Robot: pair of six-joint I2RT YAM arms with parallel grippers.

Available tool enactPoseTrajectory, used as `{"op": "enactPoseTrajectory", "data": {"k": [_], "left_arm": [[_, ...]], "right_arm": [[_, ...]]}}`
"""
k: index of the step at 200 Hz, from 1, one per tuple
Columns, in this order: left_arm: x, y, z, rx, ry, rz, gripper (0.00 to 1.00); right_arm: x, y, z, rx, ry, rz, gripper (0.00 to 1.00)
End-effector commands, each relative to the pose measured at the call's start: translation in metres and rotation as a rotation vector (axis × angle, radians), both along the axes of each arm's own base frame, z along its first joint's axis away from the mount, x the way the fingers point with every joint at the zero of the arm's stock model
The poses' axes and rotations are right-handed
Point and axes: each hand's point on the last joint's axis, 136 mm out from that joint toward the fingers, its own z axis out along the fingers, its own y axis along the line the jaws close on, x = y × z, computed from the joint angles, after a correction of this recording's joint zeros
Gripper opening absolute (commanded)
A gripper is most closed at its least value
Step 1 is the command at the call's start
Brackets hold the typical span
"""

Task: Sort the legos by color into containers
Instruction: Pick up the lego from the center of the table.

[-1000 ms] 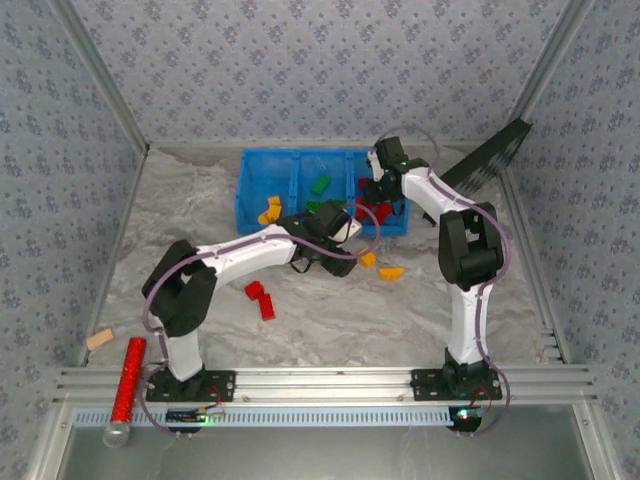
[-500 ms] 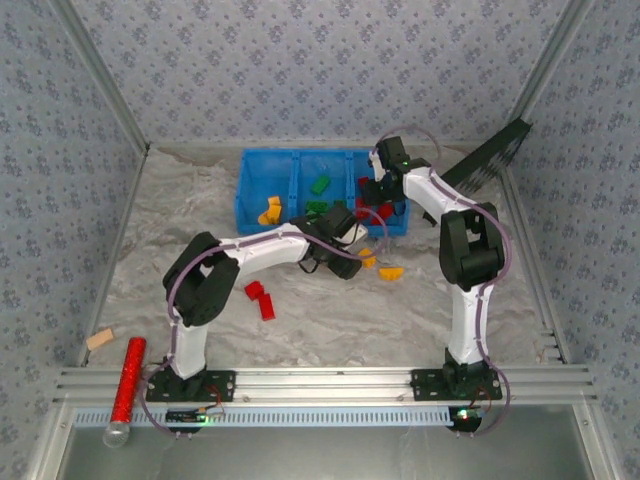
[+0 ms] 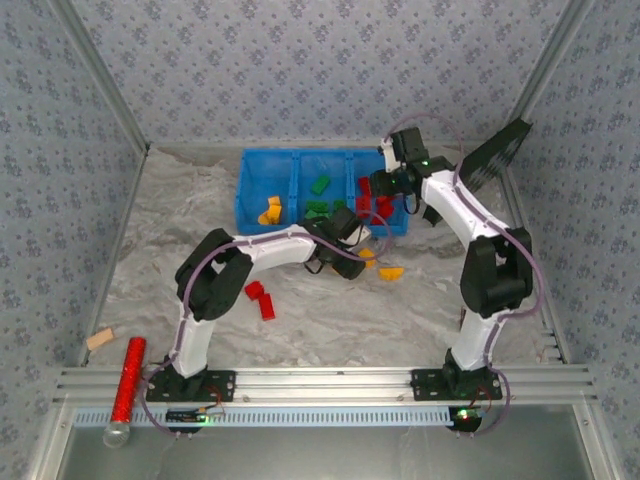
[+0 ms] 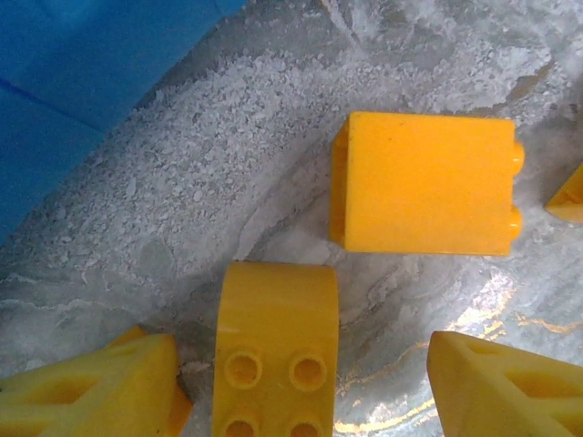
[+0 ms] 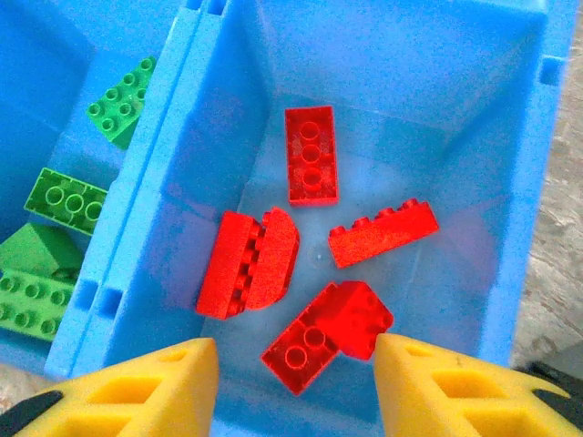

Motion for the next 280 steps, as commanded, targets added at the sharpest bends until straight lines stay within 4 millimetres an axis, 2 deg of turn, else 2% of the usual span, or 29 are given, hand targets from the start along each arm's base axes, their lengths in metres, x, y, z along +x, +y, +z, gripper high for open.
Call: {"op": "enactPoseTrajectory", "data": {"k": [1, 45, 88, 144, 169, 204, 226, 246, 280], "left_arm": [[-0.002, -0.007, -0.013, -0.002, 0.030, 0.003, 0.72], [-0.019, -0.005, -0.026, 0.024, 0.071, -0.015, 0.61], [-0.040, 0.004, -0.038, 0.086, 0.079, -0.019, 0.59], [-0.051, 0.017, -0.045, 0.134, 0.091, 0.018, 0.49], [-0.056, 0.020, -0.044, 0.140, 0.095, 0.017, 0.42], [-0.067, 0.022, -0.045, 0.165, 0.111, 0.014, 0.27], [-0.075, 0.027, -0.034, 0.156, 0.115, 0.025, 0.24], [-0.081, 0.034, -0.015, 0.130, 0.109, 0.044, 0.22], [-0.072, 0.049, 0.038, 0.096, 0.000, 0.079, 0.21]], "right_arm": [[-0.017, -0.011, 0.010, 0.002, 0.001, -0.039, 0.50], [-0.026, -0.022, 0.019, 0.004, -0.014, -0.070, 0.51], [-0.028, -0.026, 0.027, 0.016, -0.027, -0.083, 0.51], [-0.032, -0.029, 0.031, 0.011, -0.029, -0.093, 0.51], [-0.033, -0.032, 0.030, 0.006, -0.028, -0.101, 0.51], [-0.035, -0.034, 0.029, 0.007, -0.029, -0.109, 0.51], [-0.039, -0.035, 0.034, 0.009, -0.037, -0.108, 0.51], [-0.042, -0.037, 0.039, 0.012, -0.044, -0.110, 0.51], [-0.055, -0.037, 0.042, 0.033, -0.039, -0.113, 0.51]]}}
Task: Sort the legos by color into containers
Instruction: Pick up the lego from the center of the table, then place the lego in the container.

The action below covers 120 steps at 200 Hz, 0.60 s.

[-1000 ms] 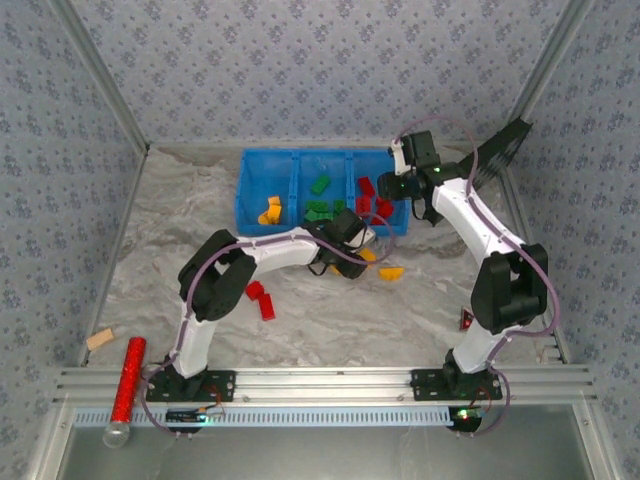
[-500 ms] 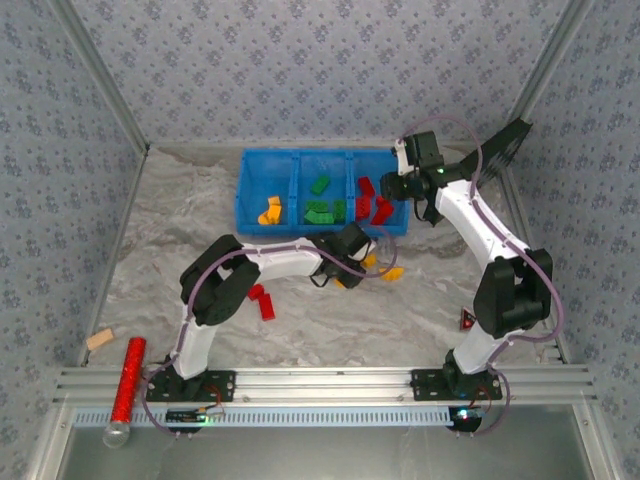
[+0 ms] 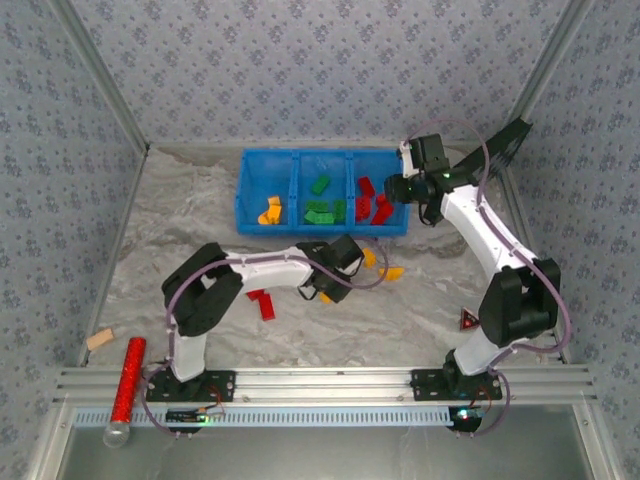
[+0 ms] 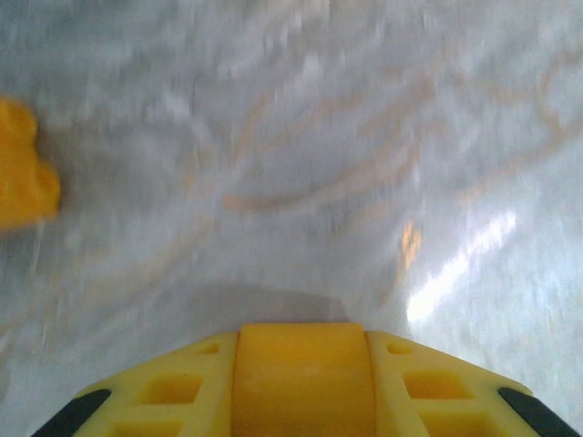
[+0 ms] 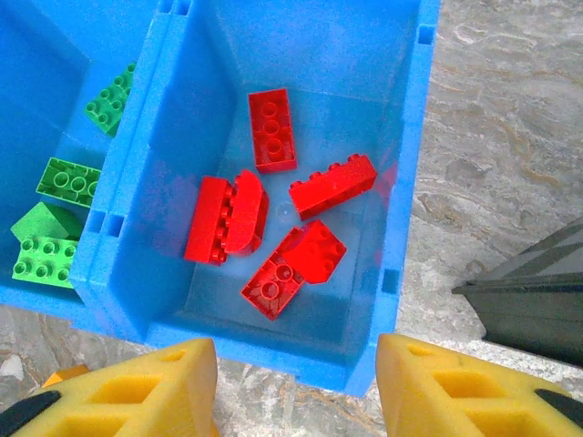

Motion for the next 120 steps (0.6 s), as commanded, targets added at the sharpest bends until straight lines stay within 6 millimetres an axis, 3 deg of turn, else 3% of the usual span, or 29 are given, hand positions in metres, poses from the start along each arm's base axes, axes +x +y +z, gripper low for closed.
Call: {"op": "enactPoseTrajectory", "data": {"k": [1, 35, 63, 66, 71, 120], "left_arm": [[0.003, 0.014, 0.048, -0.021, -0.071, 0.034, 0.21], [0.024, 0.024, 0.109, -0.105, -0.189, 0.063, 0.21], [0.049, 0.043, 0.148, -0.161, -0.260, 0.115, 0.21], [0.052, 0.045, 0.151, -0.165, -0.267, 0.122, 0.21], [0.057, 0.050, 0.157, -0.171, -0.283, 0.135, 0.21], [0.122, 0.094, 0.191, -0.279, -0.375, 0.319, 0.21]], "right_arm": [[-0.015, -0.006, 0.008, 0.022, 0.004, -0.029, 0.50], [-0.040, -0.003, 0.000, 0.044, 0.022, -0.024, 0.50], [-0.065, -0.001, -0.013, 0.052, 0.054, -0.023, 0.51], [-0.066, -0.001, -0.011, 0.056, 0.049, -0.024, 0.51], [-0.075, -0.003, -0.025, 0.047, 0.084, -0.026, 0.51], [-0.120, 0.014, -0.050, 0.063, 0.150, 0.021, 0.53]]}}
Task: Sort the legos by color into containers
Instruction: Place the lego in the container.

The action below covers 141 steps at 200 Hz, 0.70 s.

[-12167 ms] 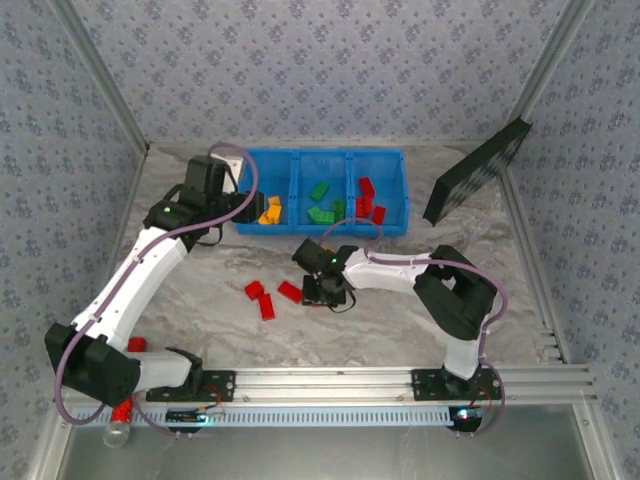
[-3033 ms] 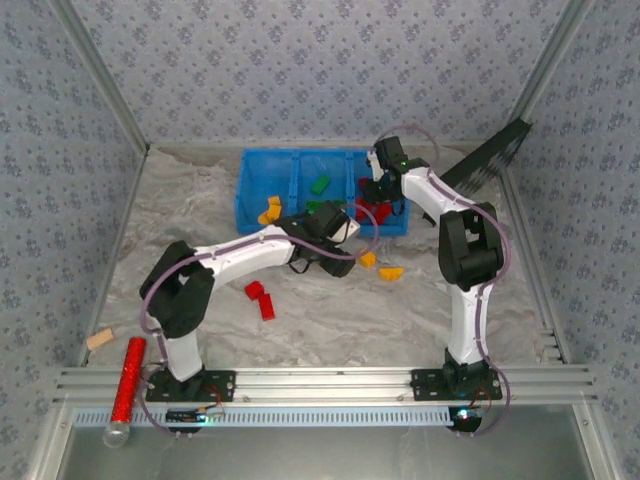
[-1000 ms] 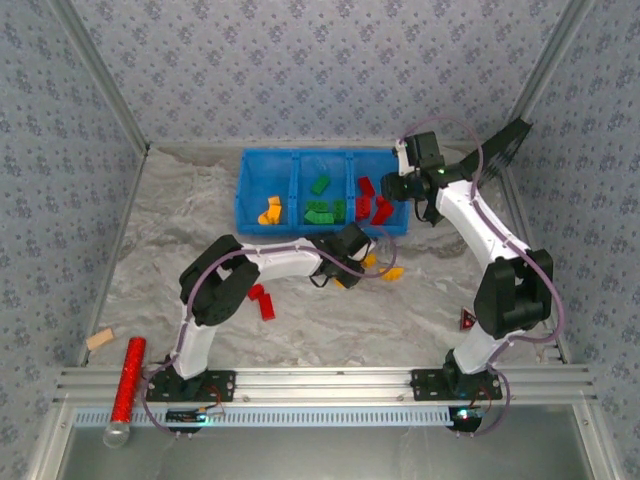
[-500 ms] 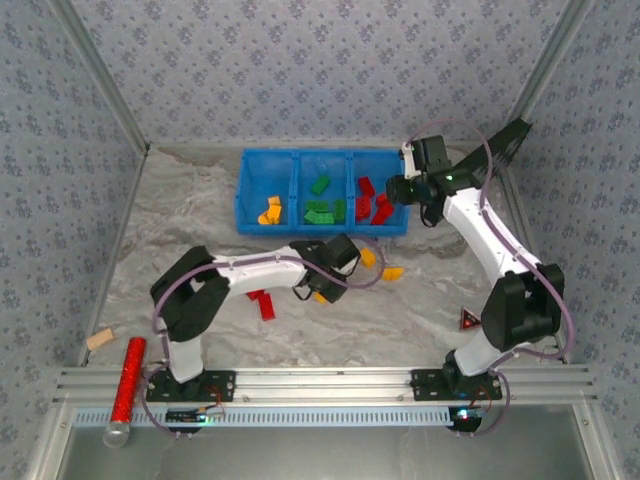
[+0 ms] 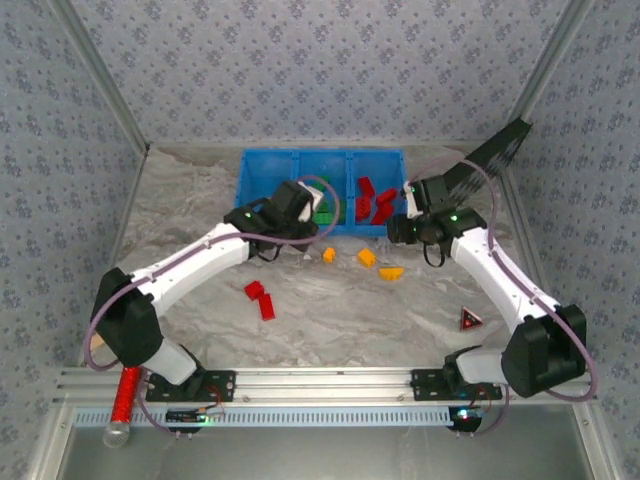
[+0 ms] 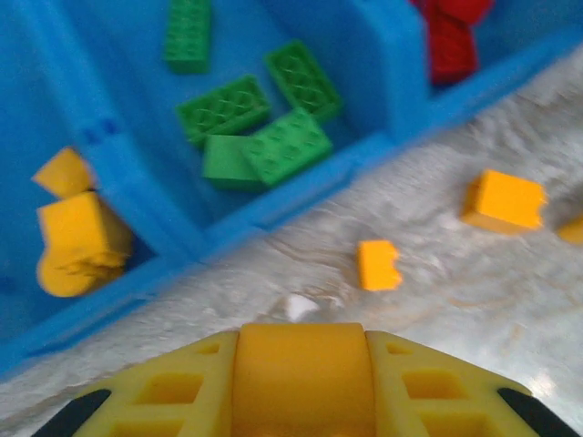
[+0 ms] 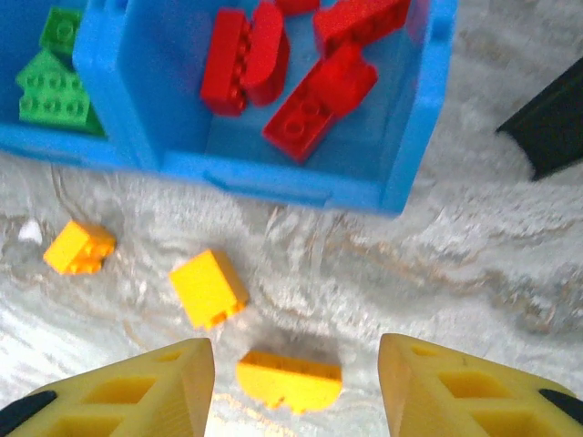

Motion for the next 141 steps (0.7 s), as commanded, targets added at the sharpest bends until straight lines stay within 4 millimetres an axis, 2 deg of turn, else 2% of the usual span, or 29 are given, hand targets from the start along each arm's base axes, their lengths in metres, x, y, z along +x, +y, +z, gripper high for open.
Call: {"op": "enactPoseTrajectory", "data": {"k": [1, 31, 58, 88, 111, 141], "left_arm": [[0.029, 0.010, 0.032, -0.079, -0.083, 0.052, 0.21], [0.065, 0.023, 0.025, -0.077, -0.080, 0.112, 0.21], [0.094, 0.037, 0.006, -0.064, -0.048, 0.165, 0.20], [0.119, 0.053, -0.018, -0.058, -0.005, 0.229, 0.20], [0.133, 0.060, -0.034, -0.064, 0.025, 0.257, 0.19], [0.143, 0.062, -0.054, -0.071, 0.070, 0.262, 0.19]], "right_arm": [[-0.023, 0.010, -0.008, 0.028, 0.042, 0.012, 0.53], [-0.046, 0.028, -0.020, 0.015, 0.067, 0.065, 0.54], [-0.057, 0.037, -0.032, 0.006, 0.098, 0.088, 0.58], [-0.064, 0.052, -0.034, 0.028, 0.112, 0.111, 0.59], [-0.073, 0.076, -0.038, 0.047, 0.122, 0.154, 0.60], [-0.085, 0.124, -0.043, 0.121, 0.144, 0.203, 0.74]]}}
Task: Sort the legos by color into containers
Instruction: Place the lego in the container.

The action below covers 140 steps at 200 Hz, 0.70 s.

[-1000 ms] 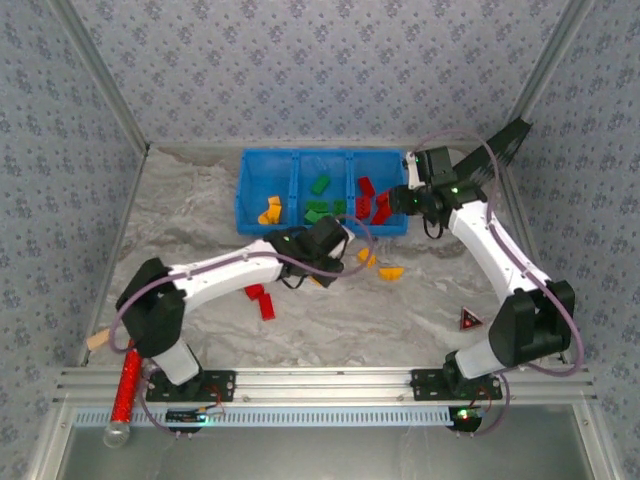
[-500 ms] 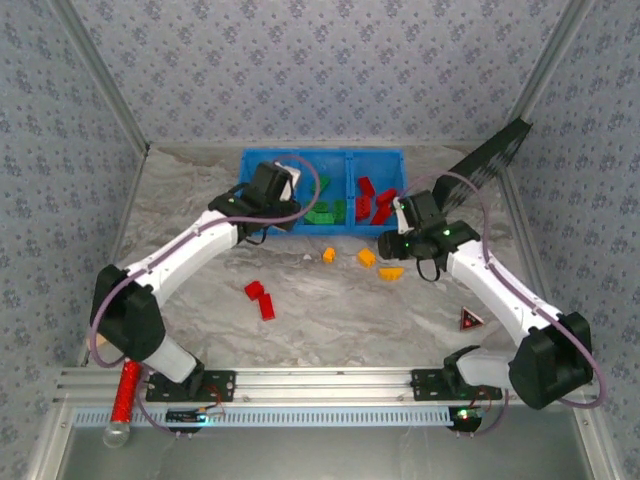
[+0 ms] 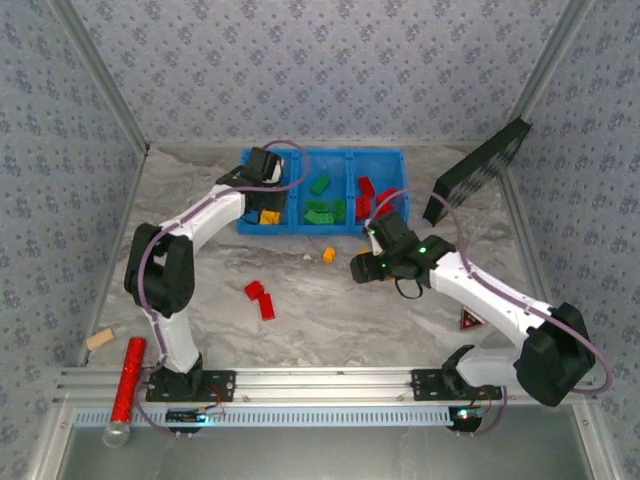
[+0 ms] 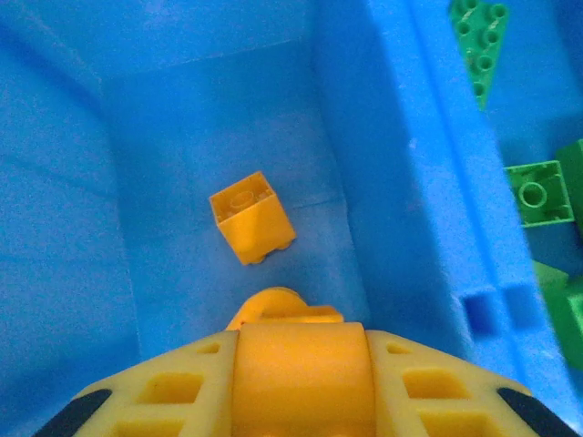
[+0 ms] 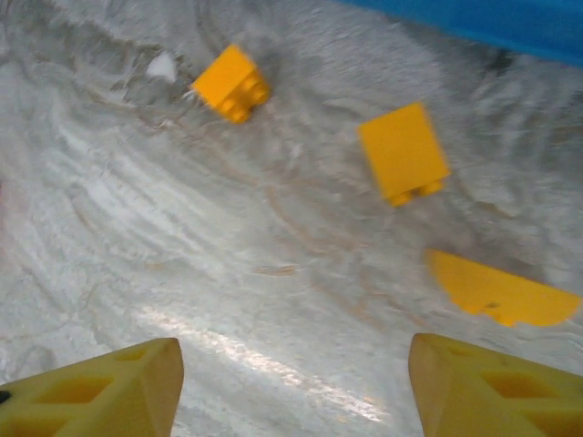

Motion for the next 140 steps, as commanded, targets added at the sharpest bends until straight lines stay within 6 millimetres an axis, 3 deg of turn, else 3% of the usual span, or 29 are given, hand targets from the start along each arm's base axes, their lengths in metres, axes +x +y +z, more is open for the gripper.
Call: {"op": "enactPoseTrajectory", "data": {"k": [1, 63, 103, 105, 128, 140], "left_arm": [[0.016, -0.010, 0.010, -0.063, -0.022, -0.010, 0.19], [0.021, -0.014, -0.017, -0.094, 0.032, -0.017, 0.22], [0.019, -0.016, -0.019, -0.110, 0.041, -0.027, 0.46], [0.019, -0.016, -0.019, -0.109, 0.041, -0.028, 0.47], [0.020, -0.012, -0.009, -0.102, 0.016, -0.027, 0.59], [0.021, -0.009, 0.000, -0.099, -0.006, -0.029, 0.60]], "right_arm": [[-0.007, 0.034, -0.004, 0.071, 0.028, -0.005, 0.74], [-0.027, 0.117, -0.007, 0.067, 0.032, 0.135, 0.78], [-0.039, 0.145, -0.021, 0.032, 0.059, 0.201, 0.79], [-0.036, 0.151, -0.012, 0.050, 0.046, 0.205, 0.78], [-0.038, 0.167, -0.013, 0.054, 0.047, 0.232, 0.78], [-0.040, 0.173, -0.016, 0.050, 0.050, 0.246, 0.78]]}}
